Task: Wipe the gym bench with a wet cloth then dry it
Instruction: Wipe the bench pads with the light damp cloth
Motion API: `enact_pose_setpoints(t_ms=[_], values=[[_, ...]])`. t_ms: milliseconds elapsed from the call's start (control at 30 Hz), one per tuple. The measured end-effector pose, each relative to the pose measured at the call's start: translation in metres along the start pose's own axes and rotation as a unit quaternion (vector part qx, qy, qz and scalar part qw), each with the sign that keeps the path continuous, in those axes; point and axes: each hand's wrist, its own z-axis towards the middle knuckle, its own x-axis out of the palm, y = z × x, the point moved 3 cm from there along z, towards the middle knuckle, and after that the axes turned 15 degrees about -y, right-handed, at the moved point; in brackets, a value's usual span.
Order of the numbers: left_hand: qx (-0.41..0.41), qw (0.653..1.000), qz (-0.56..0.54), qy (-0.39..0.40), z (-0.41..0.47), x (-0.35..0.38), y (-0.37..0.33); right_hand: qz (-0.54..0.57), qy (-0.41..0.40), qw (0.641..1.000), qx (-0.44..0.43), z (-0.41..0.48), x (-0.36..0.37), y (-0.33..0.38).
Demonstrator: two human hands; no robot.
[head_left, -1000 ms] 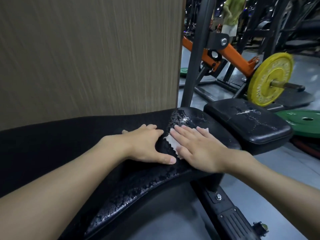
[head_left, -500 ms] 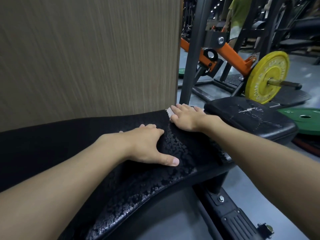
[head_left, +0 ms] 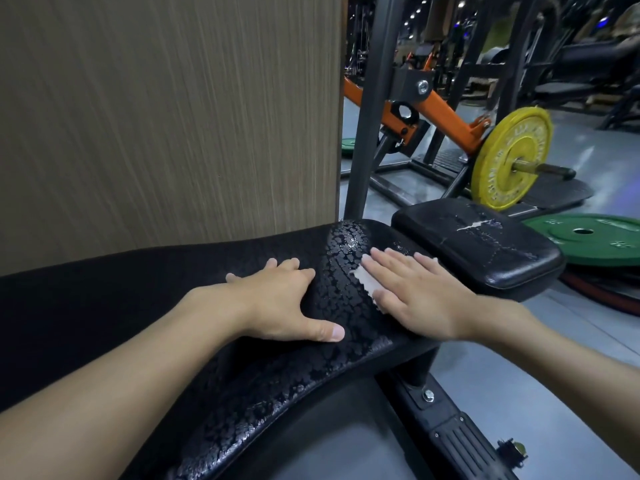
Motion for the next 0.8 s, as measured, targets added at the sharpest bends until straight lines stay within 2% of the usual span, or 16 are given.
enact_pose_setpoints(t_ms=[233, 367, 500, 800], values=[[0.001, 1.0, -0.005, -0.002, 0.004, 0.002, 0.002, 0.03, 0.014, 0.997, 0.074, 0.114, 0.021, -0.021], [-0.001, 1.0, -0.006, -0.005, 0.005, 0.002, 0.004, 0.052, 0.02, 0.993, 0.107, 0.131, 0.021, -0.021], [-0.003, 1.0, -0.011, -0.01, 0.006, 0.003, 0.006, 0.033, -0.01, 0.995, 0.095, 0.102, 0.025, -0.024], [0.0, 1.0, -0.016, -0.014, 0.003, 0.003, 0.006, 0.0, -0.055, 0.995, 0.089, -0.024, 0.008, -0.022]])
